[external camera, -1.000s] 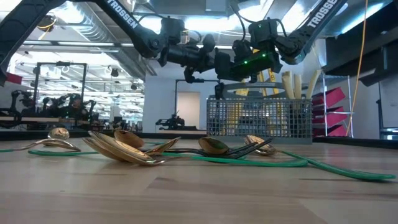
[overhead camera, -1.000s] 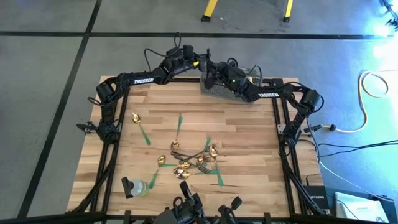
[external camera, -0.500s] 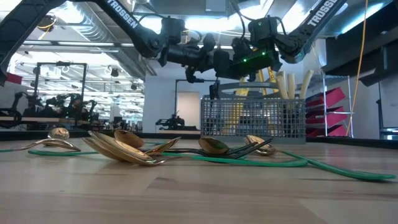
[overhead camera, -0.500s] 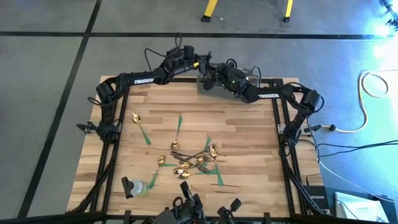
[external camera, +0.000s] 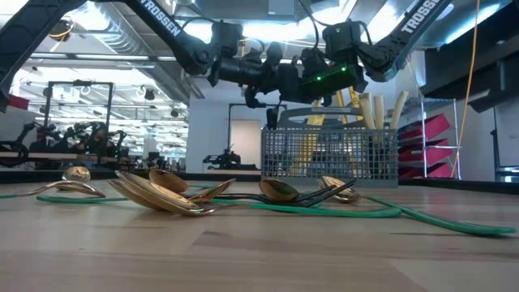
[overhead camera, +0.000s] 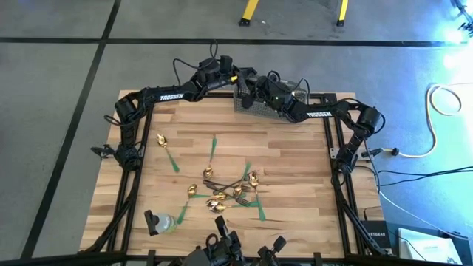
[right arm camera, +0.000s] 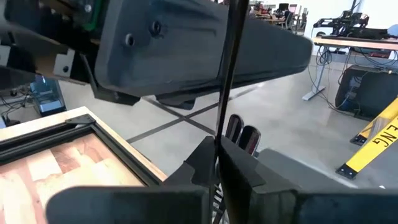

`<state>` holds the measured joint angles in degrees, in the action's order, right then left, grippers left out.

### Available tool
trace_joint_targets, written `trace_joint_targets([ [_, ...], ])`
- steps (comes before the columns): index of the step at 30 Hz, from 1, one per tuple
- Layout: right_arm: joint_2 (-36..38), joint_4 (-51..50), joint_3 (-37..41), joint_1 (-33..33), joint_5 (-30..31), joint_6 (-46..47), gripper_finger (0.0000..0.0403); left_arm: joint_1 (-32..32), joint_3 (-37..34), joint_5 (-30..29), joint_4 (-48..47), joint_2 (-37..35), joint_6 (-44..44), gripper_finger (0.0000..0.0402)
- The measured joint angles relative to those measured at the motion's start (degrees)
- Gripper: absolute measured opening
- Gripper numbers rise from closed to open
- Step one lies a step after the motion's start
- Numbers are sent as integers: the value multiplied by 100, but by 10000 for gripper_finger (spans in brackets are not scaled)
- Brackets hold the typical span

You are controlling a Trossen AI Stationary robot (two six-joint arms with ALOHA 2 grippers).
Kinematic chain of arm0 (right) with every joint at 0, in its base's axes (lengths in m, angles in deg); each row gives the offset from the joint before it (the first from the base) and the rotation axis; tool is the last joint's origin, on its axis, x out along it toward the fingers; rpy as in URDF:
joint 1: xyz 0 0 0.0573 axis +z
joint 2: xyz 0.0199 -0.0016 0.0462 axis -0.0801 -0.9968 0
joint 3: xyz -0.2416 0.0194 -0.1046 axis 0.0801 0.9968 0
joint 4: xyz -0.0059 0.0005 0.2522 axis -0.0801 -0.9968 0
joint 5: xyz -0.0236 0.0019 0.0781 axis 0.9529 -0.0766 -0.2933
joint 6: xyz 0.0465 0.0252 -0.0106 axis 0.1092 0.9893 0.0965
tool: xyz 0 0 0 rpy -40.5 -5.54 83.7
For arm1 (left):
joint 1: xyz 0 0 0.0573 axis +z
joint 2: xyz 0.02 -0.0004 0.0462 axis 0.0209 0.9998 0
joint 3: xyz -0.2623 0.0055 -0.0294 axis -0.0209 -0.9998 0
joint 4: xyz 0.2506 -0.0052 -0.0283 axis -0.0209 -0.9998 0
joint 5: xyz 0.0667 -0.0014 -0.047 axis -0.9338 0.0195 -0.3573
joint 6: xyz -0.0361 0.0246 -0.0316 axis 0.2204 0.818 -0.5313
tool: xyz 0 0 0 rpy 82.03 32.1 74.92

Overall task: Sort silverware
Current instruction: Put the black fork into the gray organizer

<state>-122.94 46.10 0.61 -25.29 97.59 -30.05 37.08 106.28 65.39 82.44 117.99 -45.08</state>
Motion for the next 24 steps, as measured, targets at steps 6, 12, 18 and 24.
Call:
trace_joint_targets([
  [6, 2, -42, 0, 0, 4, 3, 2, -28, 0, 53, 2, 0, 0, 0],
  [12, 3, -54, 0, 15, -55, 149, 3, -68, -1, 237, 2, 0, 0, 0],
  [18, 13, -149, 0, 140, -95, 177, 3, -121, -2, 761, 20, 0, -45, 0],
  [24, 206, -550, 4, 266, -36, 195, 3, -177, -2, 1010, 41, -10, -173, 0],
])
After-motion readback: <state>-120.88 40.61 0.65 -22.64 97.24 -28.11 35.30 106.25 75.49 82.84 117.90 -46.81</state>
